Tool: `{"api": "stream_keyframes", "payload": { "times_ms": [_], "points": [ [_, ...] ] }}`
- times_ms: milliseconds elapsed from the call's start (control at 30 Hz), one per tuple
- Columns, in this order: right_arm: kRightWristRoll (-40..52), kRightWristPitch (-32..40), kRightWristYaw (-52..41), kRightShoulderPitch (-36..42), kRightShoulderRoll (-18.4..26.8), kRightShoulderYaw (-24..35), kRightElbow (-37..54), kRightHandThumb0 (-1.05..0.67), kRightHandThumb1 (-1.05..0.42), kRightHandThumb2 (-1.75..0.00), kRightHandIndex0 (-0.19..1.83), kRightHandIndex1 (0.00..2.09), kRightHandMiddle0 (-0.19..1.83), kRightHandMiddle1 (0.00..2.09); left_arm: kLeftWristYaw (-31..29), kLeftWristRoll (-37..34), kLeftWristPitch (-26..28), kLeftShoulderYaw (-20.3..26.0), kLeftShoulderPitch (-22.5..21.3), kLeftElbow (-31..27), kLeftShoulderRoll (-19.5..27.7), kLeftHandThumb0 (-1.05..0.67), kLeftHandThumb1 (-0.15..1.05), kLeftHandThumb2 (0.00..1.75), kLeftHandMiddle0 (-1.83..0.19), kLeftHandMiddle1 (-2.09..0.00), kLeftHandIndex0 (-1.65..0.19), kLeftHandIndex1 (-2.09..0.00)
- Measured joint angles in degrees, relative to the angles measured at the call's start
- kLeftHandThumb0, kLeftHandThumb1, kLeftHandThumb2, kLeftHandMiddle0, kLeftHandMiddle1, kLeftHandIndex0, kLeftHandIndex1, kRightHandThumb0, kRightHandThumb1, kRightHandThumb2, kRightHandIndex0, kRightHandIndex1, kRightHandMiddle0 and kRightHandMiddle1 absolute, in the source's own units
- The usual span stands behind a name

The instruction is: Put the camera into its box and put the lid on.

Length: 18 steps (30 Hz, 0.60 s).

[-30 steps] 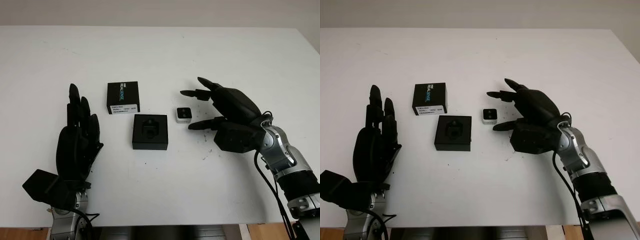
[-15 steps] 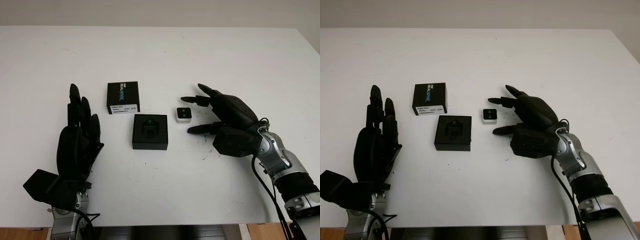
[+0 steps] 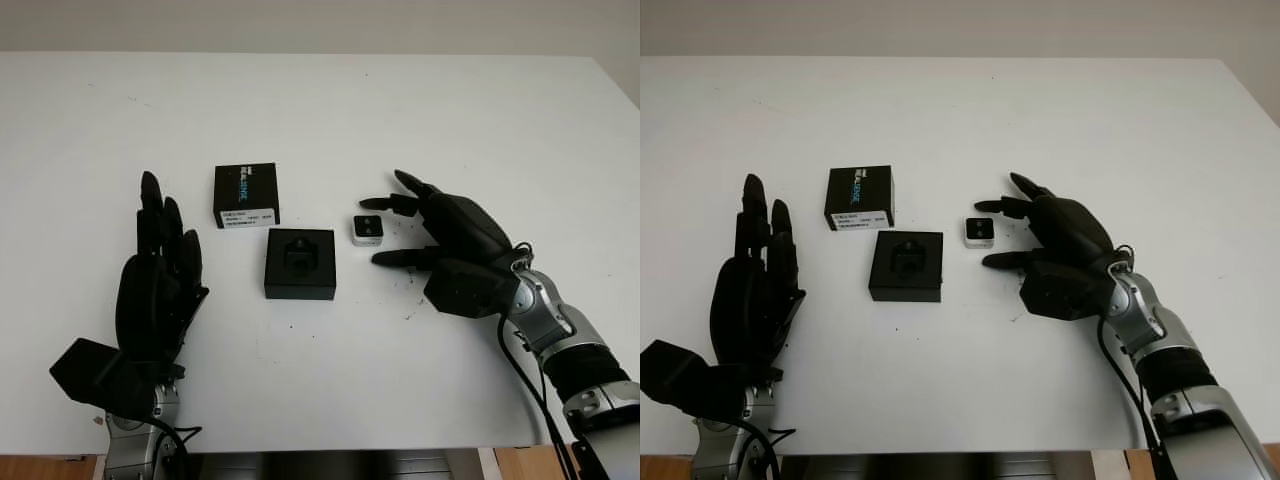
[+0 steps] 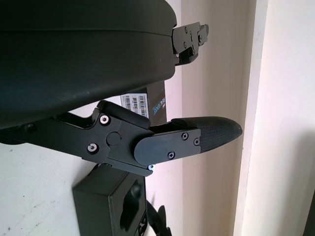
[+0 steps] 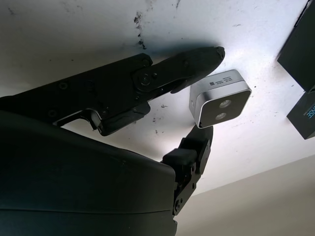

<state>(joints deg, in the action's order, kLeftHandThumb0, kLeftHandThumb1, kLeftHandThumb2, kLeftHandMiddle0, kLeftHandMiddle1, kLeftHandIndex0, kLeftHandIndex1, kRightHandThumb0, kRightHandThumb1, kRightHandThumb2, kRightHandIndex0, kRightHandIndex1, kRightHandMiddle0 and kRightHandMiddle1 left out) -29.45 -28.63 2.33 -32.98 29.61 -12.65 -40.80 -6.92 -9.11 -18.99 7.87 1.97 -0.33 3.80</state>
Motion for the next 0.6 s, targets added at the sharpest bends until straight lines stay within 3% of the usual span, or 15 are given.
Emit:
{"api": "stream_keyframes", "payload": {
  "times_ms": [600],
  "points": [
    [5.59,-0.03,-3.11,-0.17,-2.46,0.35,-1.64,-0.57,-0.90,-0.06,0.14,0.06,0.25,1.01,-0.15,-0.30,0.02,-0.02,-0.07,0.07,-0.13,-0.72,1.05,0.54,0.19,-0.03,0.19,0.00]
  ]
}}
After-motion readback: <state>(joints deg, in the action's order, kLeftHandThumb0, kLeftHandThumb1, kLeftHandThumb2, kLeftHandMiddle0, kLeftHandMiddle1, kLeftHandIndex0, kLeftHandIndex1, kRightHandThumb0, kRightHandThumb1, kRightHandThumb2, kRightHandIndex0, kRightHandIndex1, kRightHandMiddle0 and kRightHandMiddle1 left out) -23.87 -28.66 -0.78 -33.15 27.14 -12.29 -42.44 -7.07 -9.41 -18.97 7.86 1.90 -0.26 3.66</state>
